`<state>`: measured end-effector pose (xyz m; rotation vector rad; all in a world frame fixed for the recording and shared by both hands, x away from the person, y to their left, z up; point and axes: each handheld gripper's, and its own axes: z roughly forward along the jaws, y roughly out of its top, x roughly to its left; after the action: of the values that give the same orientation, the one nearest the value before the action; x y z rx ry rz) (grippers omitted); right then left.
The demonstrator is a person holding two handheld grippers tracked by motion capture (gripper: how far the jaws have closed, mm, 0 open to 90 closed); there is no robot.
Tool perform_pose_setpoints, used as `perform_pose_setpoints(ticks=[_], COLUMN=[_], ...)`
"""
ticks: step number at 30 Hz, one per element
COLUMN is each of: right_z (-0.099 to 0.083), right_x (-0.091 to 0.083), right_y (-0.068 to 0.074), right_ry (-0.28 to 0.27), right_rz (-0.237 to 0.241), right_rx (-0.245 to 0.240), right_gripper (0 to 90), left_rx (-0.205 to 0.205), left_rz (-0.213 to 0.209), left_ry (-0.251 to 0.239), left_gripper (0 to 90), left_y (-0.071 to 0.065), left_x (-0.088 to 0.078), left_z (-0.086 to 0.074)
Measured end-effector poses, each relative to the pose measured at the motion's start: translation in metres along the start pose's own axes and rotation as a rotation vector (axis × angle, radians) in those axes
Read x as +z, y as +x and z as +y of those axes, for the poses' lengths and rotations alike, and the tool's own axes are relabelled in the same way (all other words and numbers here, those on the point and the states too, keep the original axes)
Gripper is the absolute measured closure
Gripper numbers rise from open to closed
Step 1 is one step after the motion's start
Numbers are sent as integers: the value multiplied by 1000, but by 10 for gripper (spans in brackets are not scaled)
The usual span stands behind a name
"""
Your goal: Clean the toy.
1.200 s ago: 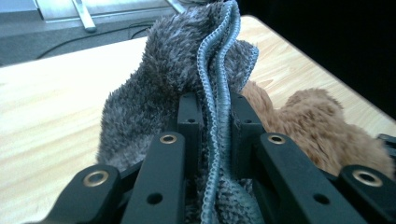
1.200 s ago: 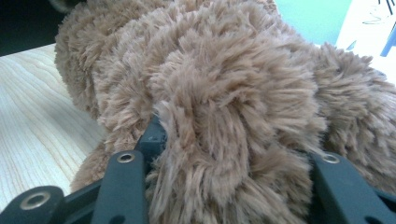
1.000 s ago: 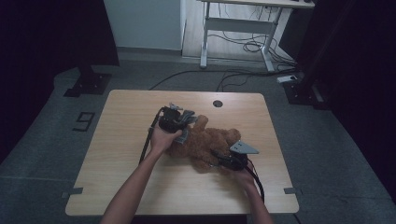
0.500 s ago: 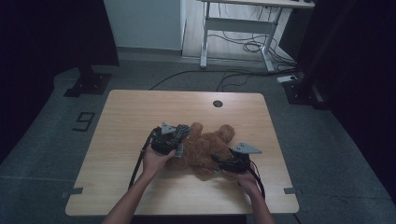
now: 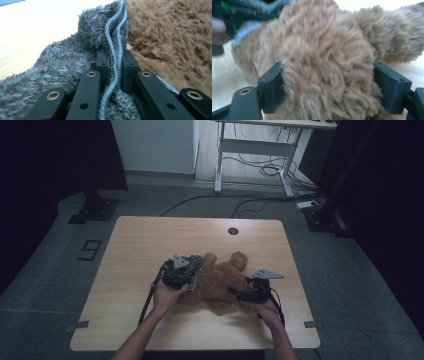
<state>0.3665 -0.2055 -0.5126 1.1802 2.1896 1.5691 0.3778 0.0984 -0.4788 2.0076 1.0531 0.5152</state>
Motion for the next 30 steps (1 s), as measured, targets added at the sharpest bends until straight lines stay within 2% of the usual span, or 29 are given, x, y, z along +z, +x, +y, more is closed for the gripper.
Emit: perform_pose_setpoints(ticks=[4, 6, 10, 12, 15, 18, 21, 23, 26, 28, 30], right_z=[8, 9, 5, 4, 1, 1, 4, 8, 14, 18, 20], right_x=[5, 13, 20, 19, 17, 17, 23, 29, 42, 48, 52], right_y=[2, 1, -4, -4, -2, 1, 4, 3, -1, -4, -7], right_ry=[-5, 3, 30, 34, 3, -25, -73, -106, -141, -150, -158], right_rz=[1, 16, 38, 39, 21, -23, -115, -166, -228, -246, -244], right_rx=[4, 16, 41, 34, 4, -17, -15, -2, -2, 0, -13], right_gripper=[192, 223, 378, 451, 535, 581, 618, 629, 633, 632, 631], left_rx=[15, 12, 2, -8, -32, -30, -28, -20, -44, -66, -87], left_rz=[15, 13, 4, -7, -37, -36, -36, -30, -27, -23, -11], left_ry=[-9, -9, -12, -12, -13, -37, -79, -79, -56, -28, -7], left_gripper=[795, 794, 794, 793, 791, 790, 792, 790, 788, 786, 782], left_y=[-4, -3, -2, -1, 4, 7, 8, 10, 16, 21, 27], left_x=[-1, -2, -2, -2, -6, -13, -25, -28, -20, -8, 5], left_z=[-3, -3, -4, -2, 3, 10, 21, 30, 41, 46, 48])
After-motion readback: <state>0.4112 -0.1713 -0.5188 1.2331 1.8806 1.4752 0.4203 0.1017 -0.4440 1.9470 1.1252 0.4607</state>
